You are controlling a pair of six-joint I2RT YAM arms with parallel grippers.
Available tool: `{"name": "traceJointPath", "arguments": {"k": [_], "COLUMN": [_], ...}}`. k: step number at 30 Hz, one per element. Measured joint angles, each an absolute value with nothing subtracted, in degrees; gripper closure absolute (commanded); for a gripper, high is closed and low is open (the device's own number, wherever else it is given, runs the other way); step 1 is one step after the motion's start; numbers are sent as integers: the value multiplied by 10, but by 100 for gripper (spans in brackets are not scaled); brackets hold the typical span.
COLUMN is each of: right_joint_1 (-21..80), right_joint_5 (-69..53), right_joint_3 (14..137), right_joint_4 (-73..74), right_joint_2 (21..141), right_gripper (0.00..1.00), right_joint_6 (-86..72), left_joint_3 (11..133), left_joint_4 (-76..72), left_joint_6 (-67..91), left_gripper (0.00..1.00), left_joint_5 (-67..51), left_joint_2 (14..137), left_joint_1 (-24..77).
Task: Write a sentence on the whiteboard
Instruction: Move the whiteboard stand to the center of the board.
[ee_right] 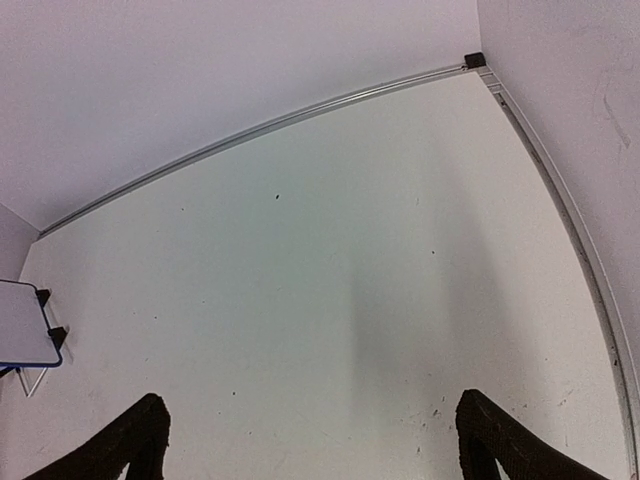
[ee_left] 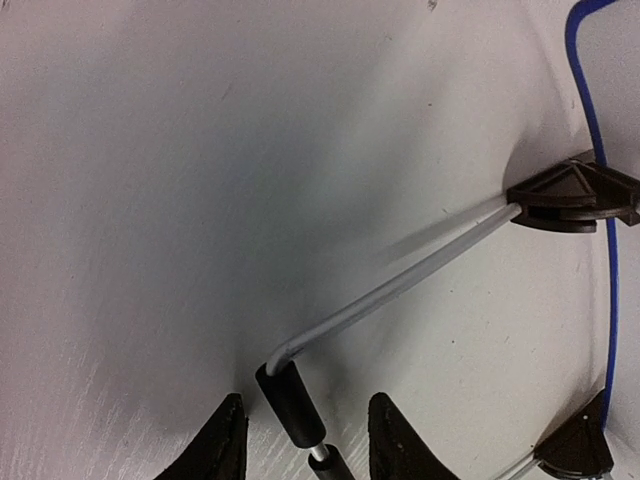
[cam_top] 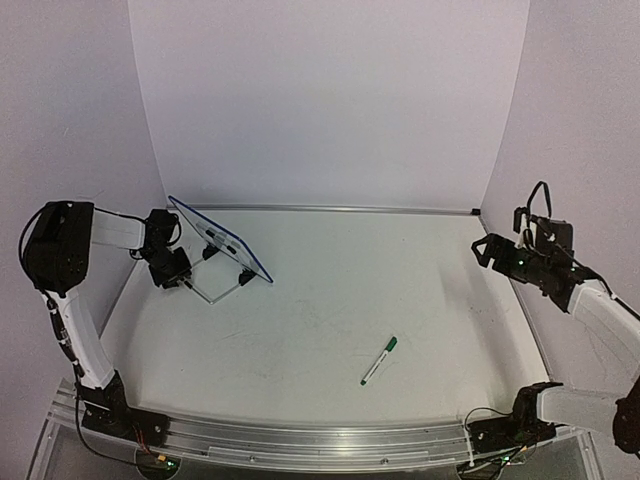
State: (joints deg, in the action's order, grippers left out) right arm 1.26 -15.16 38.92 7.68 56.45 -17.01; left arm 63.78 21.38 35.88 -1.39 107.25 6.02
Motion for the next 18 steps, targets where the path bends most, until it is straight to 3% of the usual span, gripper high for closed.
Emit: {"name": "traceJointPath", "arguments": {"k": [9, 18], "right_joint_1": [13, 13], "right_joint_5": [-163, -183], "right_joint_3": [396, 400], "right_joint_4": [78, 83], "right_joint_2": [566, 575], "right_gripper": [5, 6], "right_joint_6": [-169, -158], "left_joint_3": [651, 665], "left_joint_4": [205, 188], "left_joint_6": [352, 329], "left_gripper": [97, 100], "left_joint_5": [-9, -21], "left_joint_2": [1091, 1108], "left_joint_1": [60, 59]}}
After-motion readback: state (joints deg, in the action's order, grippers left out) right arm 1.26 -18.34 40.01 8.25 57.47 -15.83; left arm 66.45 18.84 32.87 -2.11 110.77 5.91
